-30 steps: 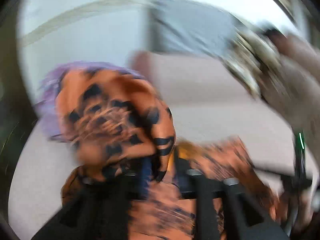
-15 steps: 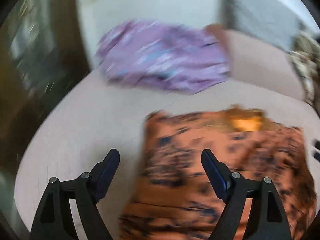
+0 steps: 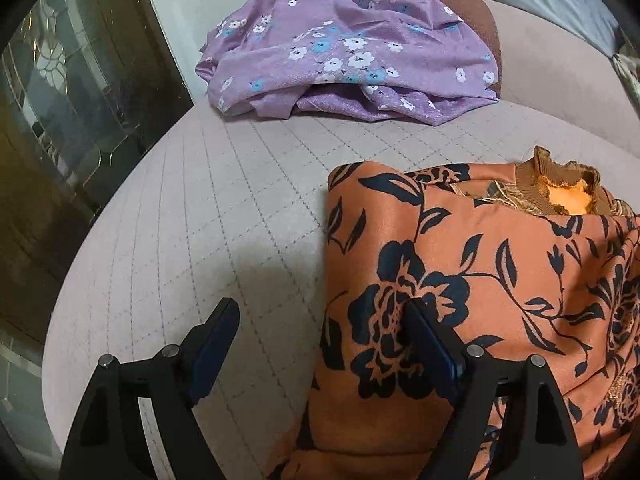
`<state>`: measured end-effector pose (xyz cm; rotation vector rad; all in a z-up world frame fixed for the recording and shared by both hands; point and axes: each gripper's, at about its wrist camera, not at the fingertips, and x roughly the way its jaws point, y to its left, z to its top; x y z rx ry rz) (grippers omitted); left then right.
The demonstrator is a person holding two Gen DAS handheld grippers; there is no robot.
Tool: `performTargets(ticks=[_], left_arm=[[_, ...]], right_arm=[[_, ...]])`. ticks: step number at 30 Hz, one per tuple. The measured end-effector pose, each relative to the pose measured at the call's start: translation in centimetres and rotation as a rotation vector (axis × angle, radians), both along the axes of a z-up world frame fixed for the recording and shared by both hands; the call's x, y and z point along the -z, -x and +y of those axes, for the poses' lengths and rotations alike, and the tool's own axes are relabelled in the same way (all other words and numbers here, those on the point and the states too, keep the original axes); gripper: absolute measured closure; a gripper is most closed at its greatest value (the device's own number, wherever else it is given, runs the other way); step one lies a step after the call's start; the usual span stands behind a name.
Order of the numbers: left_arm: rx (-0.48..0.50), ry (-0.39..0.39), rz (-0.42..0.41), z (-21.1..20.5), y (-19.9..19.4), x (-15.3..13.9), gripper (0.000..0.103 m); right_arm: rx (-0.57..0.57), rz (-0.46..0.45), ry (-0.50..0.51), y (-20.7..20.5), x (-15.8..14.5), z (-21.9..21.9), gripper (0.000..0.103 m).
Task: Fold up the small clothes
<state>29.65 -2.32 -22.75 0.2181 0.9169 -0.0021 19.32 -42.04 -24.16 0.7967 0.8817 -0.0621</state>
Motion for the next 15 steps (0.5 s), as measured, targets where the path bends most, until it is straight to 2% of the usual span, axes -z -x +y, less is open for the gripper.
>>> performTargets(ticks=[4, 6, 8, 11, 12, 13, 15], left_arm=[[0.004, 0.013, 0.007, 0.3, -0.1, 0.1, 0.016], [0.012, 0.013, 0.005, 0.1, -0.2, 0.2, 0.015], [0.018, -0.021, -0.008, -0.4, 0.0, 0.3, 0.015], [0.036, -0.079, -0.028, -1.0, 0.3, 0.3, 0.015], [0.040, -0.087, -0.030, -1.0, 0.3, 0.2, 0.015], [0.047, -0.099, -0.032, -1.1, 0.3, 0.2, 0.015], [0.047, -0.104, -0.033, -1.0, 0.4, 0.0, 0.015]], right_arm=[[0.067, -0.104, 0.126, 1.8, -4.4, -1.3, 0.095], [0.107, -0.120, 0.127, 2.5, -5.4, -2.6, 0.095], [0.087, -0.042, 0.110, 2.2, -4.5, -3.4, 0.095], [-0.019, 0.220, 0.074, 0.4, -0.6, -3.4, 0.090], [-0.042, 0.254, 0.043, 0.3, 0.2, -3.6, 0.090], [-0.031, 0.243, 0.025, 0.4, 0.0, -4.1, 0.088], [0.021, 0.232, 0.059, 0.9, -1.5, -5.5, 0.084]])
